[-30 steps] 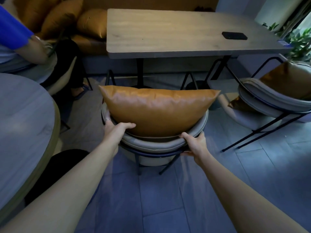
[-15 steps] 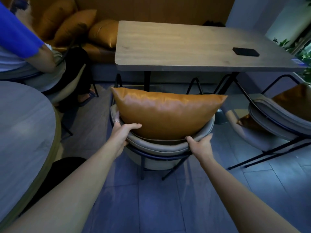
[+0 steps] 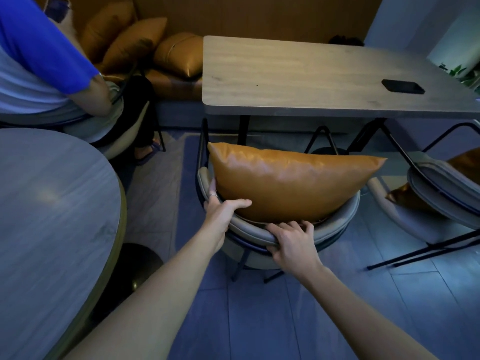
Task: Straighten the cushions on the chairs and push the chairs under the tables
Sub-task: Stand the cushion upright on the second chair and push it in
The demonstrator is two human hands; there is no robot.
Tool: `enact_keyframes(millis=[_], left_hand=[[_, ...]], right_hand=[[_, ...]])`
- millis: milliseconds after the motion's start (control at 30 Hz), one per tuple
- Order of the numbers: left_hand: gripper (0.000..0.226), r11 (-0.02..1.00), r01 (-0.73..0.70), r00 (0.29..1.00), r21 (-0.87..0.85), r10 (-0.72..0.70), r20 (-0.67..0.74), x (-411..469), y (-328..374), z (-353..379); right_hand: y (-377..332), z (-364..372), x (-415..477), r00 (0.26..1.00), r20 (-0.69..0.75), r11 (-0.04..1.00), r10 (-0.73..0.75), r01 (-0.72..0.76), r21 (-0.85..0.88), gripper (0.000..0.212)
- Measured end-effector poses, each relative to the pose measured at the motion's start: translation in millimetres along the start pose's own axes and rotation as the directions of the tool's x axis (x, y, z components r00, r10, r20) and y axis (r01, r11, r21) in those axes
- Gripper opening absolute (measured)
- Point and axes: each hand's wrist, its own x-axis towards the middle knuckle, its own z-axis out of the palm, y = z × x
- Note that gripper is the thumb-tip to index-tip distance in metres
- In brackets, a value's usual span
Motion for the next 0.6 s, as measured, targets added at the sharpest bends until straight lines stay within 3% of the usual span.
enact_keyframes(millis=[267, 467, 600], left_hand=[[0.106, 0.999, -0.017, 1.000, -0.035, 0.017, 0.004, 0.1, -1.5, 10.5], [0.132, 1.000, 0.000, 1.000, -0.006, 0.000, 0.001, -3.6, -4.8, 26.0], [0.124, 1.000, -0.002, 1.000, -0.007, 0.002, -0.002, -4.0, -5.8, 25.0]], right_hand=[[10.4, -4.2, 3.6, 1.000, -0.007, 0.999, -0.008, 0.008, 0.036, 0.031], [22.8, -18.9, 6.0, 0.998, 0.067, 1.000, -0.011, 0.013, -0.021, 0.026], [6.4, -26.1, 17.2, 0.983, 0.172, 0.992, 0.070, -0.050, -0.114, 0.045]])
